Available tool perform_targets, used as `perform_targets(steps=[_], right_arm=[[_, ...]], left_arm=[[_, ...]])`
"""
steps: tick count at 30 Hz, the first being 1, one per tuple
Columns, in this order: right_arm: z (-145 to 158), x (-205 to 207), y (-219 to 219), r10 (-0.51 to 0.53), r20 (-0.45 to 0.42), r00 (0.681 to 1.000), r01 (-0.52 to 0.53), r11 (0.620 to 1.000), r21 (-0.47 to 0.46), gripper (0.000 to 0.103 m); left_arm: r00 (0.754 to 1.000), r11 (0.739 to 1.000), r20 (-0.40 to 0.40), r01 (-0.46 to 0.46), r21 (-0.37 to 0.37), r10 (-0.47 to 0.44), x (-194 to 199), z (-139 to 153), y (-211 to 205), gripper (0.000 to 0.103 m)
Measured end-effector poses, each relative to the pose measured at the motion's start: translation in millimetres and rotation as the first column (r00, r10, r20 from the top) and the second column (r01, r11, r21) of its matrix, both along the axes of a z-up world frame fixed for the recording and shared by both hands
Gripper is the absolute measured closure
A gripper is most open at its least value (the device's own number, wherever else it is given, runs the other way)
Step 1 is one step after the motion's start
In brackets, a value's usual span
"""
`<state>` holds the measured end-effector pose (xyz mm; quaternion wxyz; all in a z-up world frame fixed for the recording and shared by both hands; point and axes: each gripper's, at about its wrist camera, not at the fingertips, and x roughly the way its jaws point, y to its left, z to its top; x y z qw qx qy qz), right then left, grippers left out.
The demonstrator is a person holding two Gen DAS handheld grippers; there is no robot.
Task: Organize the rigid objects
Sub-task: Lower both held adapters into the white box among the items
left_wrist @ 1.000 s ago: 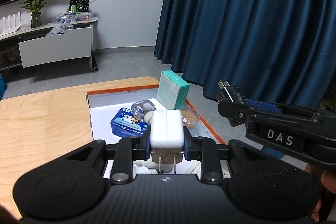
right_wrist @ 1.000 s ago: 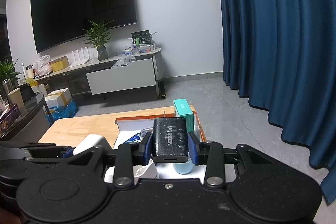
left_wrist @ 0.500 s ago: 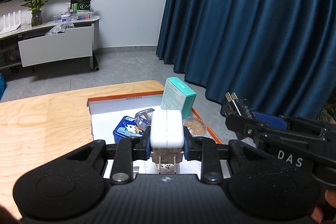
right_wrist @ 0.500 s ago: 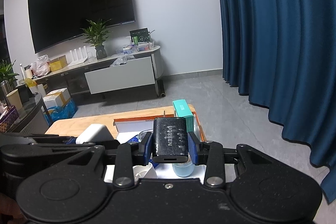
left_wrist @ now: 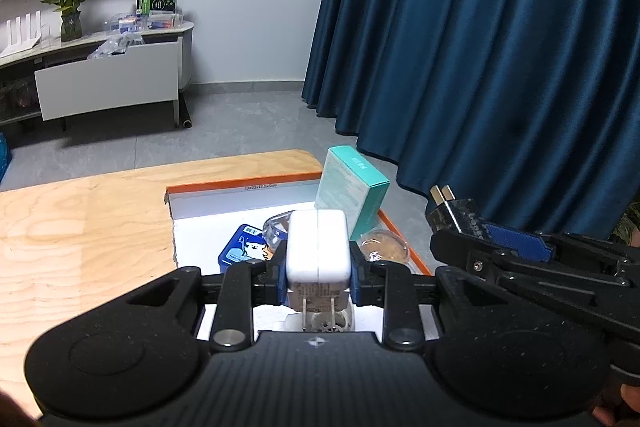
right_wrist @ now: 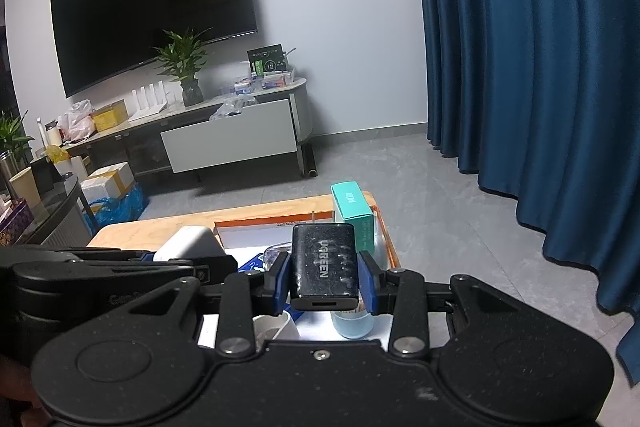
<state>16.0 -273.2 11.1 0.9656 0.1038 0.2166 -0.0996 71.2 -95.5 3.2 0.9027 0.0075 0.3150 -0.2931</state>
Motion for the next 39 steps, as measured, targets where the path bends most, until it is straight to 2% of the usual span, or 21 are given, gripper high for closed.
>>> perform_targets(steps=[39], right_arm=[[3.8,38.5,-4.9,0.053,-0.013,0.999,-0.053,0.999,-0.008,0.06]], left_arm=[[0.999,0.998,-0.005,-0.05,0.032,0.05,41.3,-2.4,0.9,0.075]])
